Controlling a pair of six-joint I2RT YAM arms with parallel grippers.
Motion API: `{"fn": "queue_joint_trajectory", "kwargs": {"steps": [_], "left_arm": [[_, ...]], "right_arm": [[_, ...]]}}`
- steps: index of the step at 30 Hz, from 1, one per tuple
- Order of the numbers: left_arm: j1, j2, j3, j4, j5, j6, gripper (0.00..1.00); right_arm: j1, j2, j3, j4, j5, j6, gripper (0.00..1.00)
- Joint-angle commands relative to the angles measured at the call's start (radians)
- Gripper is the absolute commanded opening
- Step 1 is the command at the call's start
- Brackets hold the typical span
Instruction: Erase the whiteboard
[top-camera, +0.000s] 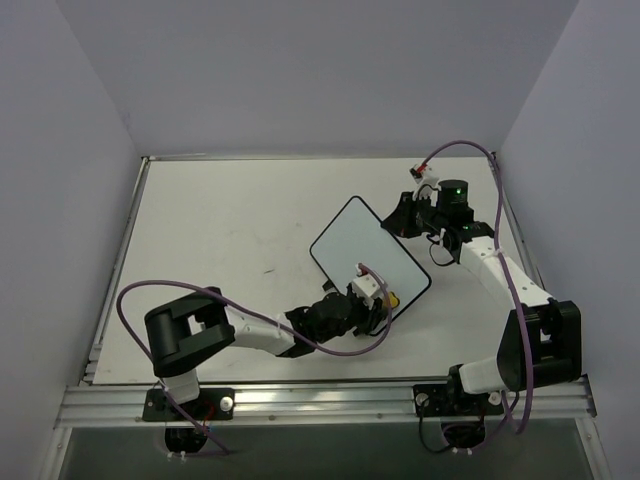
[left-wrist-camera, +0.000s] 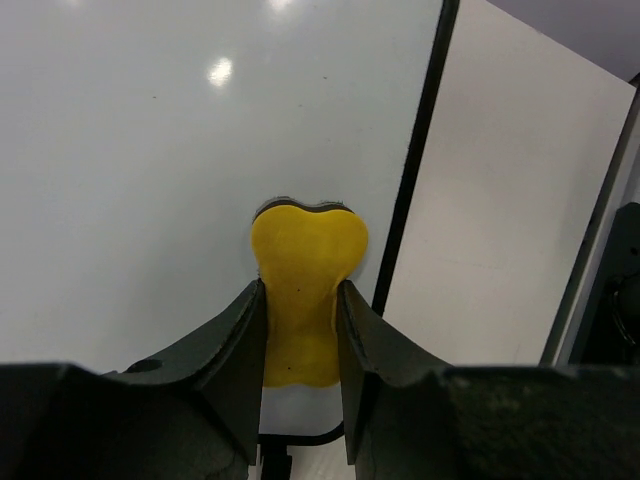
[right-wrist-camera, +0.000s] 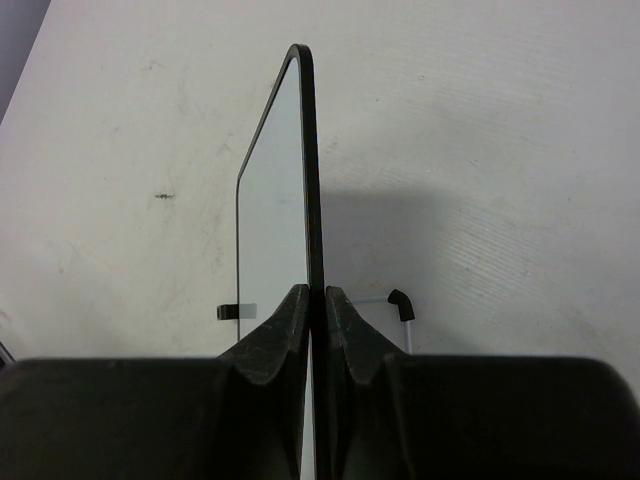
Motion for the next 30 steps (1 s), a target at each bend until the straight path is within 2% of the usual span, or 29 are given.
{"fn": "queue_joint_trajectory", "kwargs": {"steps": [1,7,16,30], "left_arm": [[-0.022,0.01,0.028,-0.041,0.004,0.015,0.02],[0.01,-0.029,0.003,-0.044,-0.056,0.018,0.02],[0.211,-0.073,-0.026,-0.063,-0.033,0.027,0.02],[0.436,-0.015,0.078,-0.11,0.044,0.021,0.02]], "right_arm": [[0.028,-0.023,0.004,0.031,-0.069,0.016,0.0],[0.029,-0.019,0.013,0.021,-0.067,0.011,0.0],[0.031,-0.017,0.027,0.005,-0.069,0.002,0.0],[0.034,-0.022,0.018,0.016,-0.067,0.004,0.0]]}}
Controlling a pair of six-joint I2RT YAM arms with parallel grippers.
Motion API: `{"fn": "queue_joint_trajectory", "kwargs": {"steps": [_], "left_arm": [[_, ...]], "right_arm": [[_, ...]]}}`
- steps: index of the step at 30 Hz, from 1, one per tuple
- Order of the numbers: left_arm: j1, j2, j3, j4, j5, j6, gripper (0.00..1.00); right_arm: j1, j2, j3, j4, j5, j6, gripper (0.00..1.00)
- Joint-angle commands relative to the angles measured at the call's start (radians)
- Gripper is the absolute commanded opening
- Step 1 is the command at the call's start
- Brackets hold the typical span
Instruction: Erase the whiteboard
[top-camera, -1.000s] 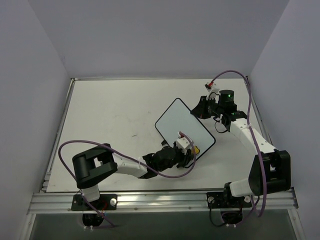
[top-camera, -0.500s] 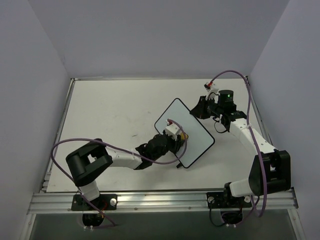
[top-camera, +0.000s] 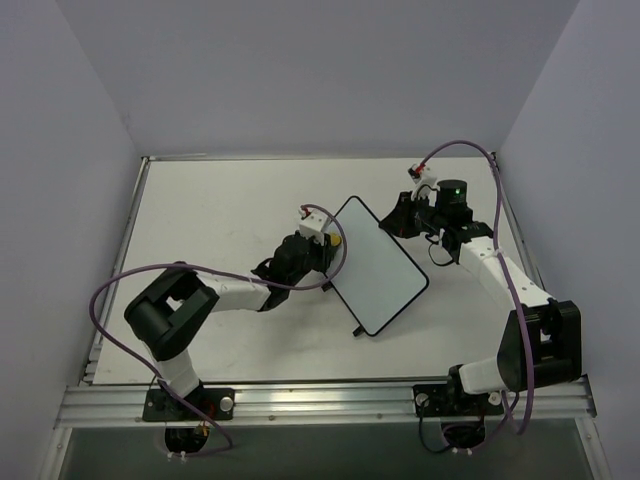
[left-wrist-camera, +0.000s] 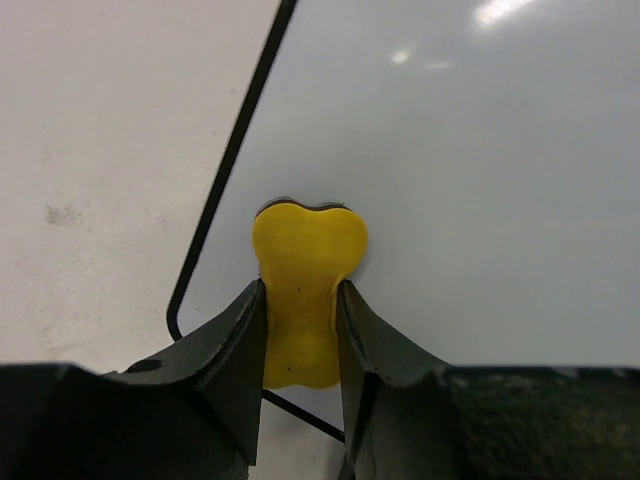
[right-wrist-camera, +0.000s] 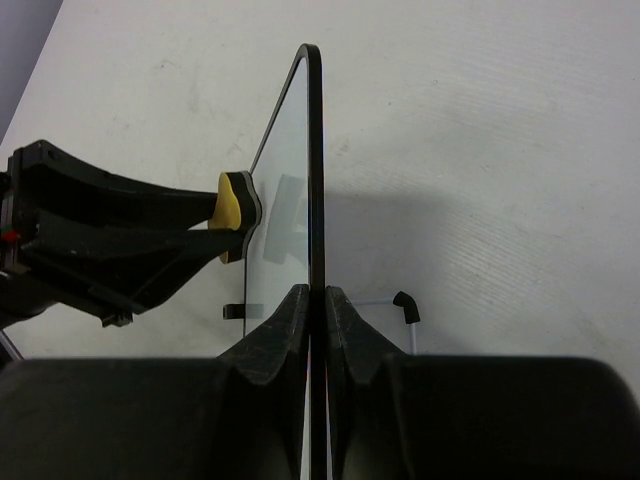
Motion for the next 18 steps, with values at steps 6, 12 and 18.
{"fn": "queue_joint_trajectory", "kwargs": {"steps": [6,12,18], "left_arm": [[0.063,0.034,0.11,-0.018,0.057,0.0,0.02],[0.066,0.068,0.134,-0.007,0.096,-0.003,0.02],[0.031,0.033,0.082,0.036,0.11,-0.011,0.02]], "right_arm": [[0.027,-0.013,0.014,0.016,-0.055,0.009,0.0],[0.03,-0.016,0.01,0.019,-0.054,0.012,0.0],[0.028,-0.019,0.01,0.016,-0.052,0.011,0.0]]}}
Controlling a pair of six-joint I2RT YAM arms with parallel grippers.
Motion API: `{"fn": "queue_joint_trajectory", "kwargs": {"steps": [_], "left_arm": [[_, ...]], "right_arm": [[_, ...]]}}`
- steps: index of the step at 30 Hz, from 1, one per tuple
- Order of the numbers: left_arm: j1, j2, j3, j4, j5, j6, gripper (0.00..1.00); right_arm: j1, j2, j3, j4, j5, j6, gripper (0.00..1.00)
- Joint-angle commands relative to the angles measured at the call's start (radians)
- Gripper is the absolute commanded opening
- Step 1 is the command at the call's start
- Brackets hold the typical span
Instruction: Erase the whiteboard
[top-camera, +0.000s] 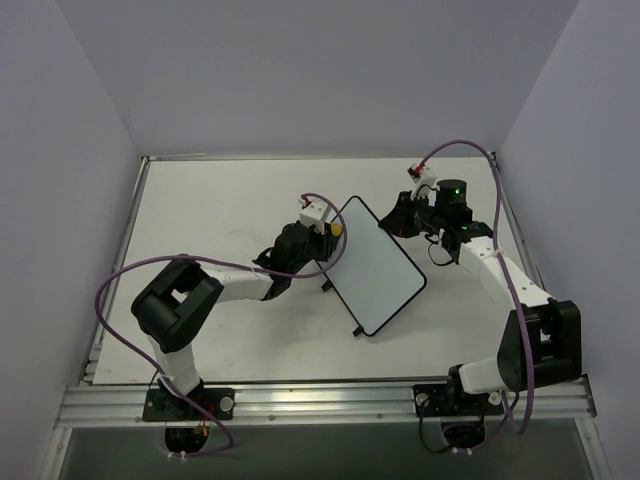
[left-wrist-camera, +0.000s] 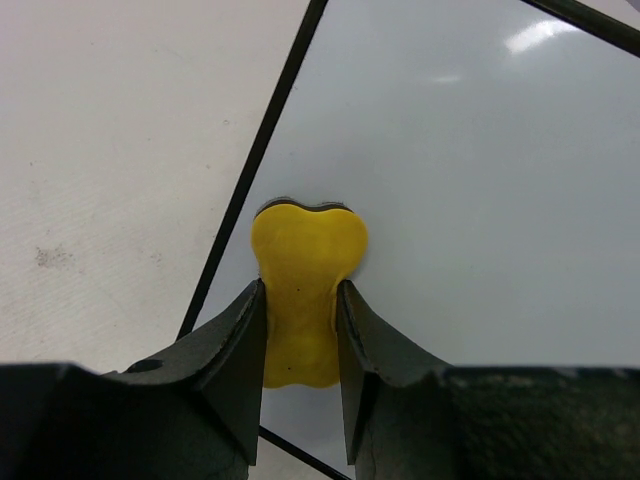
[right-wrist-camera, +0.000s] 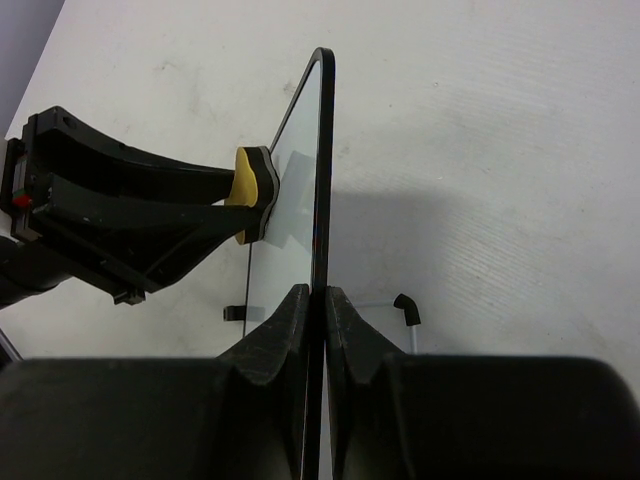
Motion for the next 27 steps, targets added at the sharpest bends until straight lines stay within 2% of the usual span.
{"fn": "queue_joint_trajectory", "kwargs": {"steps": [1,6,14,27], "left_arm": [[-0.039,-0.037,-0.023,0.056,0.038,-0.006,0.02],[-0.109,-0.083,-0.067,0.076,0.016,-0.002,0.02],[-0.292,-0.108,-0.104,0.084,-0.066,0.003,0.02],[-0.343,-0.227,-0.153,0.047,-0.103,0.02,0.02]], "right_arm": [[0.025,-0.02,0.008,0.012,-0.052,0.008,0.0],[0.025,-0.02,0.002,0.018,-0.05,0.011,0.0],[0.025,-0.034,0.002,0.015,-0.047,0.014,0.0],[0.034,-0.06,-0.022,0.019,-0.032,0.031,0.0]]}}
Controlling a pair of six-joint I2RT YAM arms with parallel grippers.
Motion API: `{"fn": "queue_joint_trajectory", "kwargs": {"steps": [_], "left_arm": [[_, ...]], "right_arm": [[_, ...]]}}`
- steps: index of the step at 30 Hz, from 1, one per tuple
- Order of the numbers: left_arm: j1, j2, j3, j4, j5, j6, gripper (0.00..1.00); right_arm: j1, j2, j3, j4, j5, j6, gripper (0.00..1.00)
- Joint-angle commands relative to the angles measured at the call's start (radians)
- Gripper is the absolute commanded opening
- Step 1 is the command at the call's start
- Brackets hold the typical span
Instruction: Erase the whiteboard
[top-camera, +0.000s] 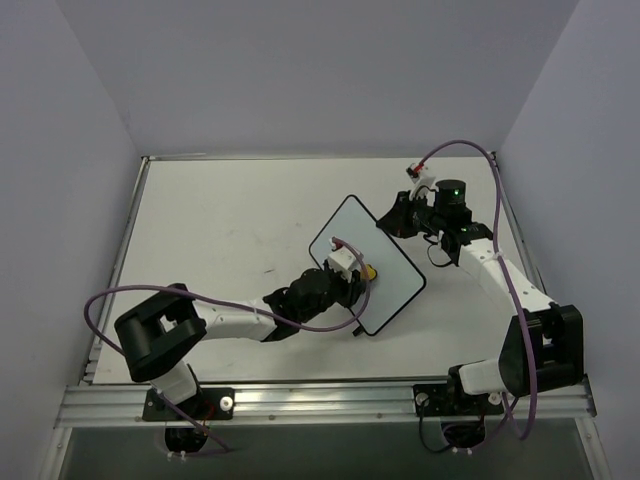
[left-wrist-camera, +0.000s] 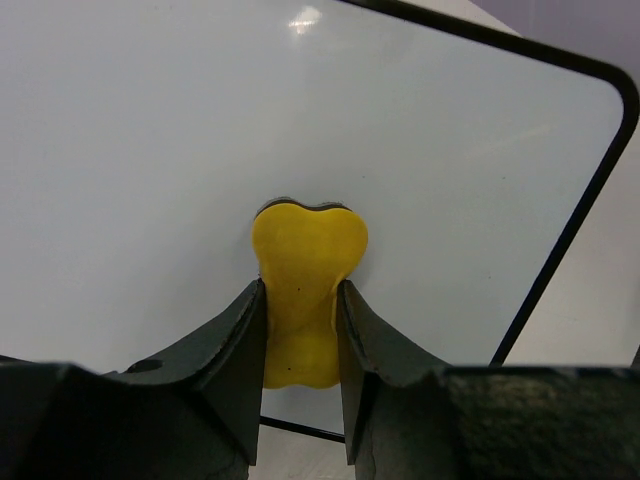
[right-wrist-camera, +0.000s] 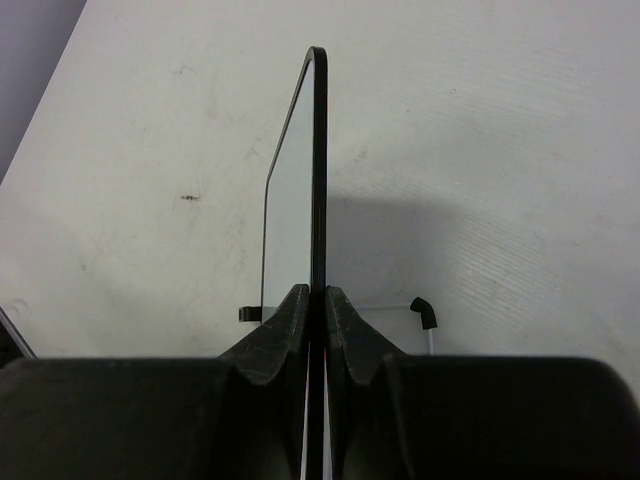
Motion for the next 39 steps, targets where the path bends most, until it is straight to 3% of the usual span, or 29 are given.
{"fn": "queue_joint_trajectory", "kwargs": {"steps": [1,13,27,31,39], "left_arm": [[-0.013,-0.065,-0.005,0.014,-0.024,0.015,0.02],[0.025,-0.171,0.006,-0.055,-0.076,0.022,0.02],[0.179,-0.276,-0.007,-0.127,-0.038,-0.028,0.02],[0.237,-0.295,-0.014,-0.167,-0.064,-0.071,0.02],[0.349,-0.29,-0.014,-0.215,-0.13,-0.146,0.02]], "right_arm": [[0.017,-0.038,-0.02,0.014,-0.031,0.014,0.0],[0.034,-0.052,-0.032,-0.003,-0.01,0.028,0.0],[0.04,-0.05,-0.048,0.003,0.027,0.043,0.02],[0.043,-0.052,-0.055,0.016,0.033,0.049,0.07],[0.043,-0.058,-0.058,-0.003,0.073,0.043,0.28]]}}
